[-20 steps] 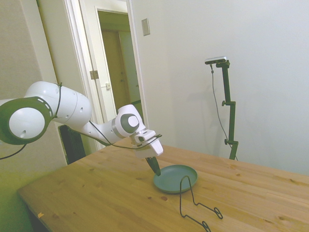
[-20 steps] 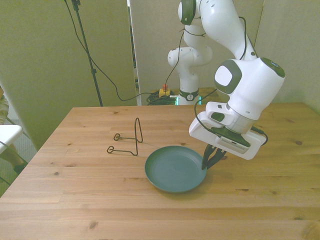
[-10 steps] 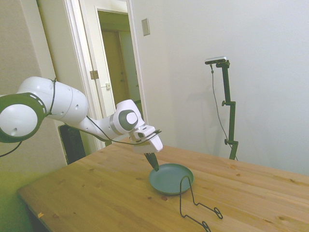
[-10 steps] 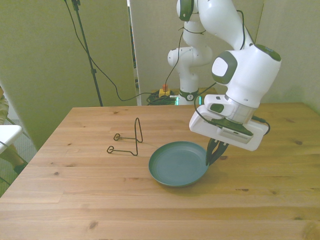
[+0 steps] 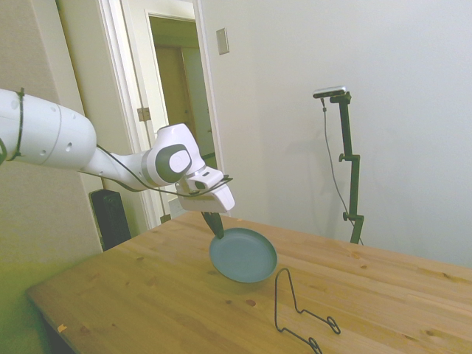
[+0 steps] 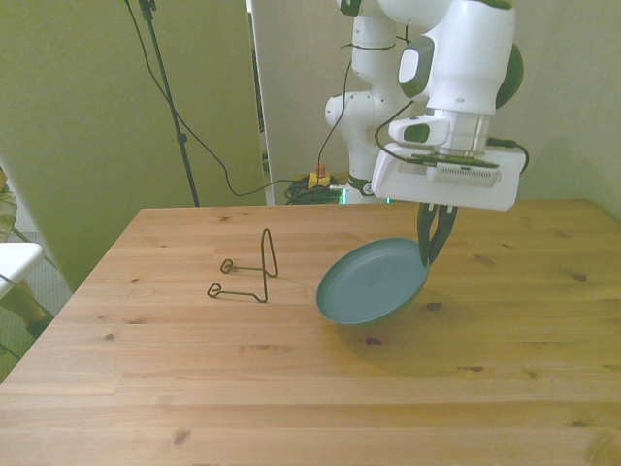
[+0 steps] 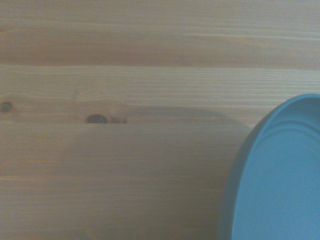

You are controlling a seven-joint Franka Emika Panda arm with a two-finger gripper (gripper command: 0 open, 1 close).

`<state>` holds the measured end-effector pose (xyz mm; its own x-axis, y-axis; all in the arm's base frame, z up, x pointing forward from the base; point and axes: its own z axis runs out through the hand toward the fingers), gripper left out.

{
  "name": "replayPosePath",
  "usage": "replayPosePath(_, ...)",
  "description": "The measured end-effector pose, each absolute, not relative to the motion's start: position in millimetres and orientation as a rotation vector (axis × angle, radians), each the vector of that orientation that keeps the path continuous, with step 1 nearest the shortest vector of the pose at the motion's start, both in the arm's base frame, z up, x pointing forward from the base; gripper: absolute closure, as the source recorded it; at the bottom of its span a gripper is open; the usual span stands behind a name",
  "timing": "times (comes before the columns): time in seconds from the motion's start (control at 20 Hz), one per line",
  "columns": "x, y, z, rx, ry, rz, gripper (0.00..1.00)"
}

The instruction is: Load the plate

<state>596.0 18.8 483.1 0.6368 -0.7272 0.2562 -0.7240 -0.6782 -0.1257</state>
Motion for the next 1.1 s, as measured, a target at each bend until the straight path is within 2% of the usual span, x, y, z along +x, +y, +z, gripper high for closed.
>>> replayPosePath(0.25,556,12,537,-2.753,1.080,-0.471,1.00)
replayPosePath(0.45,518,0,563,-2.725,0.908,-0.435,1.00)
replayPosePath(0.7,490,-25,579,-2.689,0.784,-0.391,1.00)
replayPosePath(1.1,488,-44,581,-2.673,0.780,-0.394,1.00)
